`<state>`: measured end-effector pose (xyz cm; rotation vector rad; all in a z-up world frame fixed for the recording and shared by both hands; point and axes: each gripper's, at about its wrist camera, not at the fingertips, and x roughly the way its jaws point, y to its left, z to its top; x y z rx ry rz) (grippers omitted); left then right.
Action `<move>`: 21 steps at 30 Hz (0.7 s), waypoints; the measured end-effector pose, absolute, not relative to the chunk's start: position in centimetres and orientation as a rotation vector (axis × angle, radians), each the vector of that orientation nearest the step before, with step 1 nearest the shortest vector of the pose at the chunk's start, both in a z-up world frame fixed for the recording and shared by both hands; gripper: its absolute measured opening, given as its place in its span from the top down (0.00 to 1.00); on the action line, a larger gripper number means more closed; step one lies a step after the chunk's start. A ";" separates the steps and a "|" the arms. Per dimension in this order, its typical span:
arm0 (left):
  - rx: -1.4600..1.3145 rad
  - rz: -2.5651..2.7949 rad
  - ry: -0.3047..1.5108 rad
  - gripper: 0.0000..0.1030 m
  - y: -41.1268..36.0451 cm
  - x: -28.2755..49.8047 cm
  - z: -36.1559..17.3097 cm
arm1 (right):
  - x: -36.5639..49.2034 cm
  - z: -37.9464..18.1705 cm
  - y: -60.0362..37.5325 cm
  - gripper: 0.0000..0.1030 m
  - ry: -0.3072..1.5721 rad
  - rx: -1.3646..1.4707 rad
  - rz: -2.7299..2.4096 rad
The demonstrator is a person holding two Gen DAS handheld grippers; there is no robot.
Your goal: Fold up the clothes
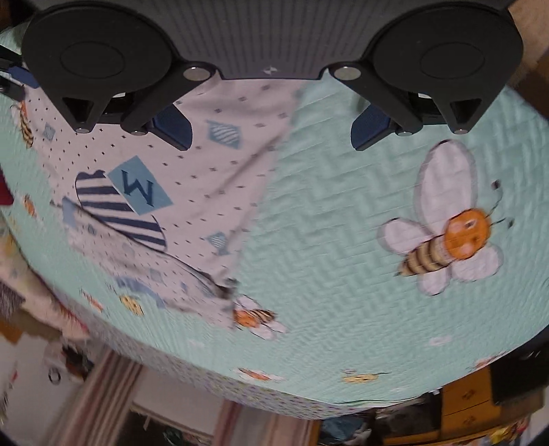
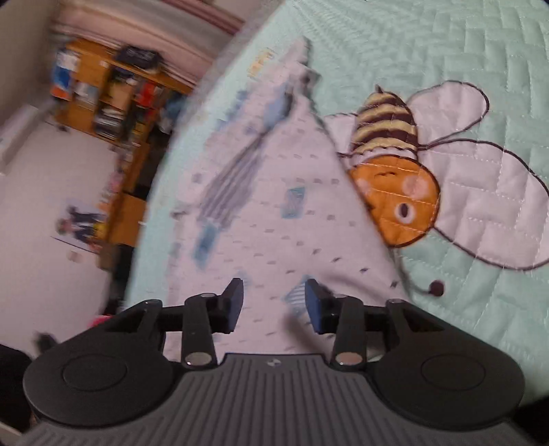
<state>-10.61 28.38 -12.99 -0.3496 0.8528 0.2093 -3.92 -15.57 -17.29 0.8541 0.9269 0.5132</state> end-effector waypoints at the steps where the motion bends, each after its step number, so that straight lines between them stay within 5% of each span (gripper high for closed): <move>1: -0.350 0.227 0.856 0.04 28.9 -10.8 -13.3 | -4.3 -16.8 -15.6 0.59 0.905 0.850 0.545; 10: -0.148 0.214 1.010 0.04 27.3 -9.4 -16.5 | -3.6 -18.3 -9.3 0.55 1.051 0.735 0.682; 17: -0.503 -0.009 0.880 0.09 29.0 -9.4 -14.1 | -1.5 -15.7 -4.7 0.55 1.001 0.812 0.865; 21: -0.488 -0.128 1.011 0.10 26.9 -7.1 -16.8 | 0.5 -18.9 -1.7 0.56 1.100 0.916 0.888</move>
